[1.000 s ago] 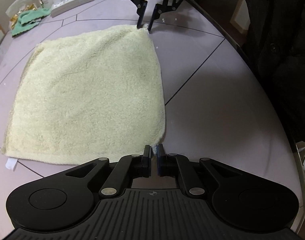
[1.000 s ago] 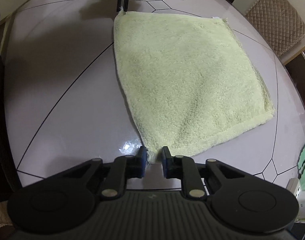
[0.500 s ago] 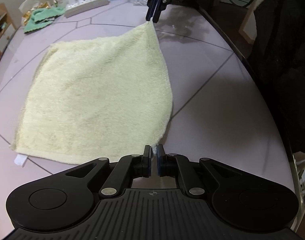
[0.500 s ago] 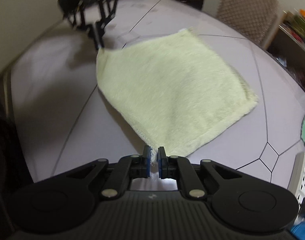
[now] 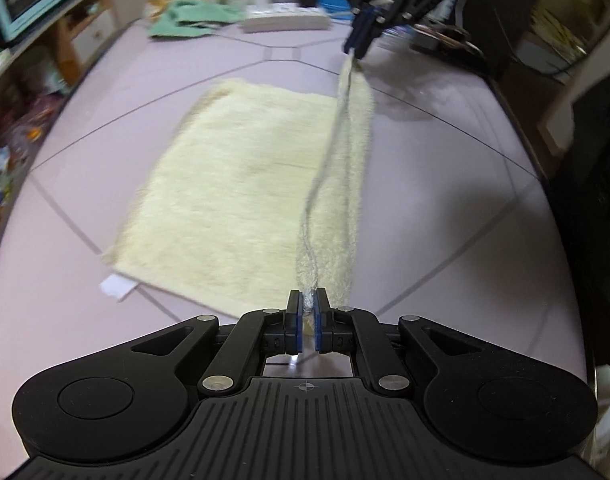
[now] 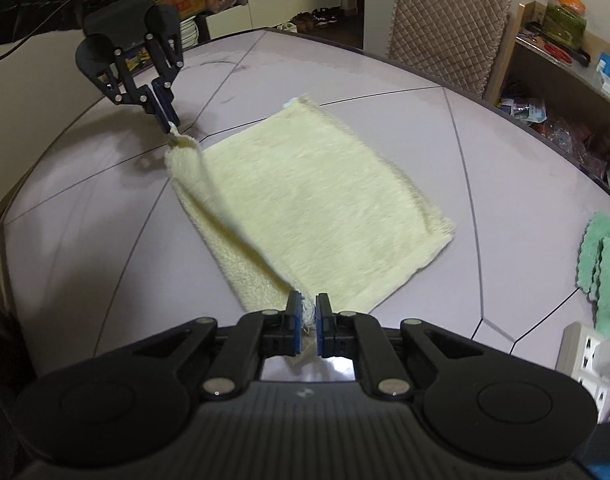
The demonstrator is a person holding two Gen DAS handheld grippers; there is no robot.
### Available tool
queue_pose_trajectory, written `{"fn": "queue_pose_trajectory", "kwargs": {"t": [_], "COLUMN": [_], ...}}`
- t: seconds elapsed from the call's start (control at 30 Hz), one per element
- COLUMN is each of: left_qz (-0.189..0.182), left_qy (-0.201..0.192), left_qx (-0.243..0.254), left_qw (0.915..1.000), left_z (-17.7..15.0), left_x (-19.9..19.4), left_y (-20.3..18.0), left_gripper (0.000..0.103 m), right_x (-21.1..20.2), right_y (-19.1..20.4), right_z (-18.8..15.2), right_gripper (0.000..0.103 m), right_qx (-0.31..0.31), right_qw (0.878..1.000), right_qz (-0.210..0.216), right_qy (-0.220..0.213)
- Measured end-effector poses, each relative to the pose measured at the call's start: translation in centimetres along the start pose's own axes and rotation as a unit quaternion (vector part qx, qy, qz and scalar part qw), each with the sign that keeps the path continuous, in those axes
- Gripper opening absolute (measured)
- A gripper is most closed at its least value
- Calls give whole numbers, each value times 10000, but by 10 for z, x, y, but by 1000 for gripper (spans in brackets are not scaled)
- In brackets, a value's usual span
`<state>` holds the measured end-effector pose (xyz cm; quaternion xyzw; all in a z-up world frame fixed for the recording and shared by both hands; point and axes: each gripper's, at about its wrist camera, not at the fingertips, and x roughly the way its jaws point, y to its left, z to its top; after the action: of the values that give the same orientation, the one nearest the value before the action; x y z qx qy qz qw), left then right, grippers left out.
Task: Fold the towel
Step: 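Carry both held corners over onto the opposite edge, folding the towel in half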
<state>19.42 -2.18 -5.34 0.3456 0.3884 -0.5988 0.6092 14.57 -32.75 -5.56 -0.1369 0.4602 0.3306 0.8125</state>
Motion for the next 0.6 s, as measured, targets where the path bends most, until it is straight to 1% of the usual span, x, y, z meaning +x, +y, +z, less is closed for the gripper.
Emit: {"fn": "queue_pose_trajectory", "kwargs": {"t": [0.13, 0.33, 0.6], "left_qz": [158, 275, 405], "left_qy": [-34, -92, -139], "left_qx": [-261, -558, -776], "left_qw": [9995, 9980, 9961], "left_z": [4, 10, 17], "left_x": [1, 6, 14], "left_y": [21, 54, 90], "left_gripper": [5, 5, 5], "right_x": [8, 20, 38], "right_y": [-22, -51, -83], "right_z": [12, 26, 38], "right_gripper": [8, 8, 8], "right_qx": [54, 138, 237], "right_qw": [10000, 9997, 9993], "right_qz": [52, 170, 270], "right_qy": [6, 69, 111]}}
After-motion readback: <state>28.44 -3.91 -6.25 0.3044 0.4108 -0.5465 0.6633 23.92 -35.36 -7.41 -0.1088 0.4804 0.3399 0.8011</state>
